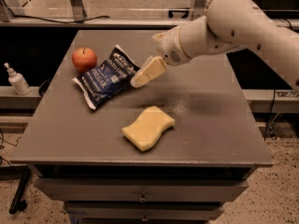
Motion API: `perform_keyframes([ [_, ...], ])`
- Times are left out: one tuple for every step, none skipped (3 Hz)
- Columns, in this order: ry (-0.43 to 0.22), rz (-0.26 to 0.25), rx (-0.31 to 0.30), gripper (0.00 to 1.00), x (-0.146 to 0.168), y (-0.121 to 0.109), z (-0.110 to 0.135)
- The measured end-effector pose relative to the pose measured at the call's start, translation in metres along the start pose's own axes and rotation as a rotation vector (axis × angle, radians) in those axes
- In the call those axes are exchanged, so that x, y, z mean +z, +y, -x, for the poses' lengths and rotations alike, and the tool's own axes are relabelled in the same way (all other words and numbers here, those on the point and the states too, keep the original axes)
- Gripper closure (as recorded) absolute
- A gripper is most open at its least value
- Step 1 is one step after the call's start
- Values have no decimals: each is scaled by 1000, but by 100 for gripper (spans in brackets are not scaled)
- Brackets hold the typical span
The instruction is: Move blue chip bag near apple
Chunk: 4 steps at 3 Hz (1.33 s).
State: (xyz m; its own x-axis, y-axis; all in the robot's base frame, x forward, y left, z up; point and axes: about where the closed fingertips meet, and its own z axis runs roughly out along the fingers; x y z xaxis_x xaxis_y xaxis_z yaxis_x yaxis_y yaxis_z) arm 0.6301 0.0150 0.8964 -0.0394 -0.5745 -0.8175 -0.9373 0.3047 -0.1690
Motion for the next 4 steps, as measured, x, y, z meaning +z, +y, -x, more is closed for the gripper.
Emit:
perform_keyframes([
  [7, -60, -6, 0, -42, -9, 1],
  [35, -150, -51, 0, -107, -27, 1],
  [75, -269, -107, 0, -183, -47, 8],
  [71, -285, -114, 0, -192, -51, 13],
])
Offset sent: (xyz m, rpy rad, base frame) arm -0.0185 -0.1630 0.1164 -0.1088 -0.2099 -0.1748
